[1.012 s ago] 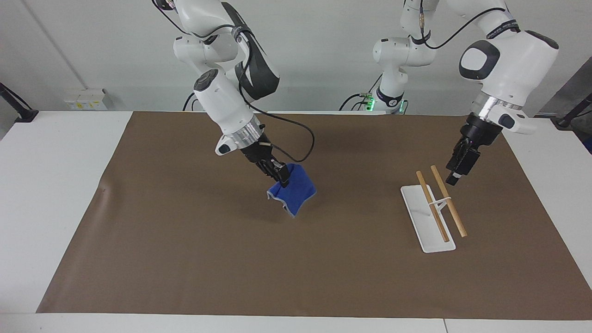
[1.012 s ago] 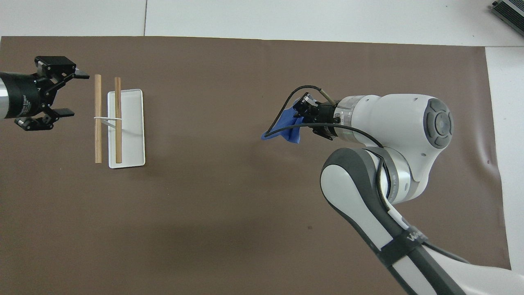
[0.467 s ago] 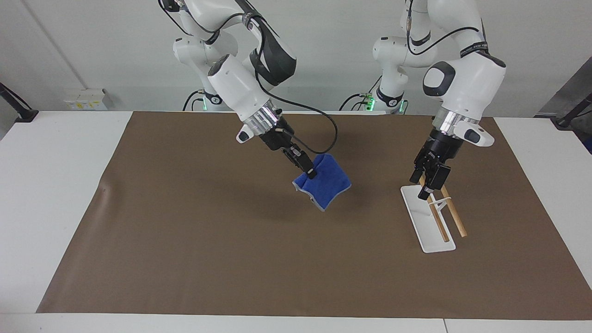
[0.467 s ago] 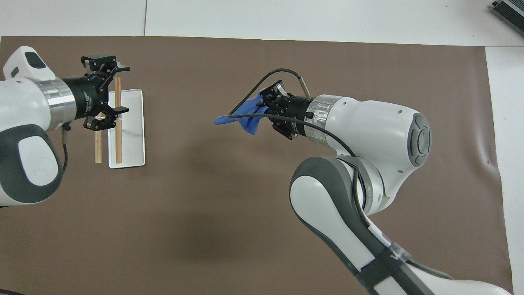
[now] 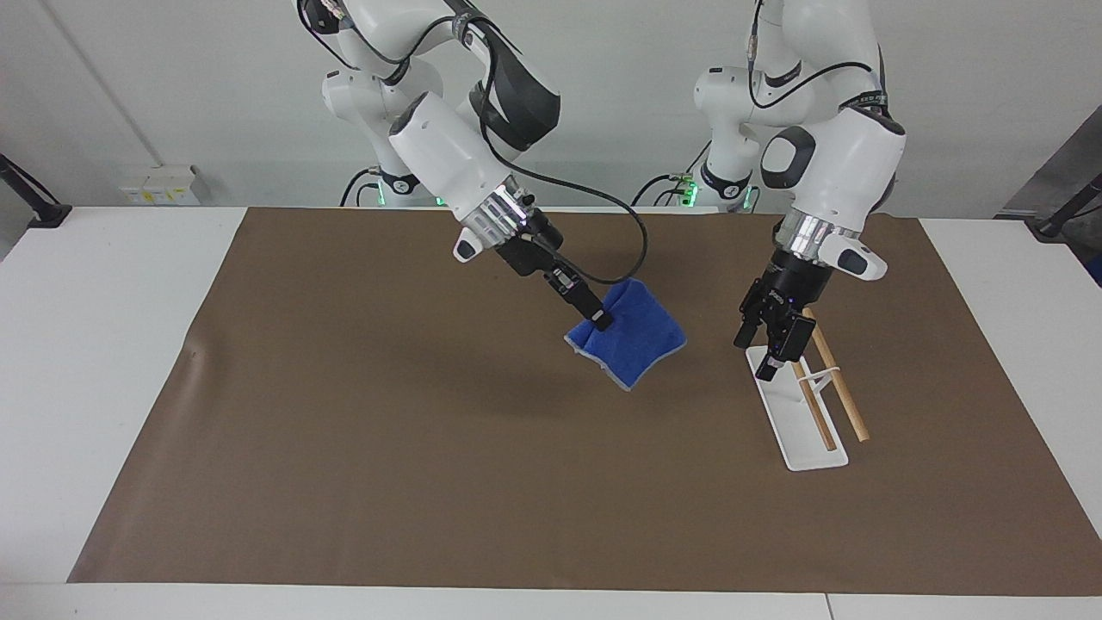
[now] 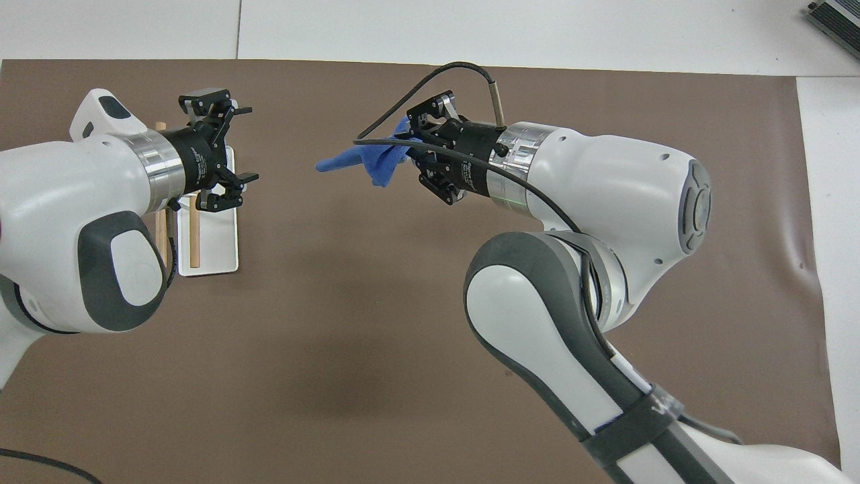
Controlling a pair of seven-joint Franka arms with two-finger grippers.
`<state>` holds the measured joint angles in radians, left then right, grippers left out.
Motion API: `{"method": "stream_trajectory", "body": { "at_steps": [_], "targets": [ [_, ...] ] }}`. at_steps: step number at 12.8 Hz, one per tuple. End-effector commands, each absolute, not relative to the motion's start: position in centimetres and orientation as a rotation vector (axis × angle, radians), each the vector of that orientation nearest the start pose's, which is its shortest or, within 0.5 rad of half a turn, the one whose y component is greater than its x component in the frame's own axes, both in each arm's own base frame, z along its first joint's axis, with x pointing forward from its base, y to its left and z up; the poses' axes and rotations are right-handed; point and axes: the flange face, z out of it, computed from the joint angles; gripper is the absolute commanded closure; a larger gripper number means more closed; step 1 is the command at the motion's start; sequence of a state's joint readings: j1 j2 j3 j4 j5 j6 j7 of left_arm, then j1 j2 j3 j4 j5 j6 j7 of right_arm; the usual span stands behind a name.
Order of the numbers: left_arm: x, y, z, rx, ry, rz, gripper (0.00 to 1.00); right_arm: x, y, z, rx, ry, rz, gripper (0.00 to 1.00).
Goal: Right arm passes towel to left arm to hang
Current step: 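Carry the towel toward the center while the left gripper approaches, then close the left gripper on the towel beside the right gripper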
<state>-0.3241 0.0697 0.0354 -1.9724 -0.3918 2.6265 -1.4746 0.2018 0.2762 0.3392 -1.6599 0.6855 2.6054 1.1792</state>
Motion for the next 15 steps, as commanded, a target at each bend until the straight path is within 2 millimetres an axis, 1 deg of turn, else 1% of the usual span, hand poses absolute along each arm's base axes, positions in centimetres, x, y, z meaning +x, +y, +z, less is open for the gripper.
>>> {"method": "stream_trajectory", "body": {
  "at_steps": [1, 2, 3, 4, 5, 6, 7, 9, 12, 13, 15],
  "targets": [
    [59.0, -17.9, 49.9, 1.78, 1.734, 0.156, 0.0, 61.6, 33.7, 52.9, -1.843, 1.252, 0.119, 1.0],
    [59.0, -18.0, 49.9, 1.755, 1.759, 0.144, 0.0, 61.8, 34.4, 52.7, -1.838, 1.254, 0.13, 1.0],
    [58.9, -18.1, 49.9, 1.732, 1.781, 0.132, 0.0, 62.2, 34.4, 52.4, -1.834, 1.263, 0.132, 1.0],
    [58.7, -18.7, 49.9, 1.713, 1.797, 0.114, 0.0, 62.3, 34.7, 51.9, -1.829, 1.276, 0.144, 1.0],
    [58.7, -18.8, 49.9, 1.69, 1.819, 0.101, 0.0, 62.2, 35.5, 52.2, -1.828, 1.264, 0.152, 1.0],
    [58.6, -18.9, 49.8, 1.69, 1.824, 0.095, 0.0, 62.1, 35.7, 52.2, -1.826, 1.262, 0.155, 1.0],
    [58.6, -18.9, 49.8, 1.68, 1.833, 0.09, 0.0, 62.1, 35.7, 52.1, -1.827, 1.263, 0.157, 1.0],
    [58.3, -19.8, 49.8, 1.672, 1.84, 0.074, 0.0, 62.1, 35.7, 52.2, -1.828, 1.262, 0.155, 1.0],
    [58.0, -20.1, 49.4, 1.687, 1.848, 0.057, 0.0, 62.1, 35.7, 52.2, -1.828, 1.262, 0.155, 1.0],
    [57.5, -20.5, 49.0, 1.713, 1.849, 0.039, 0.0, 62.1, 35.7, 52.2, -1.83, 1.26, 0.155, 1.0],
    [57.0, -20.7, 48.6, 1.775, 1.86, -0.002, 0.0, 62.1, 35.7, 52.3, -1.829, 1.26, 0.154, 1.0]
  ]
}}
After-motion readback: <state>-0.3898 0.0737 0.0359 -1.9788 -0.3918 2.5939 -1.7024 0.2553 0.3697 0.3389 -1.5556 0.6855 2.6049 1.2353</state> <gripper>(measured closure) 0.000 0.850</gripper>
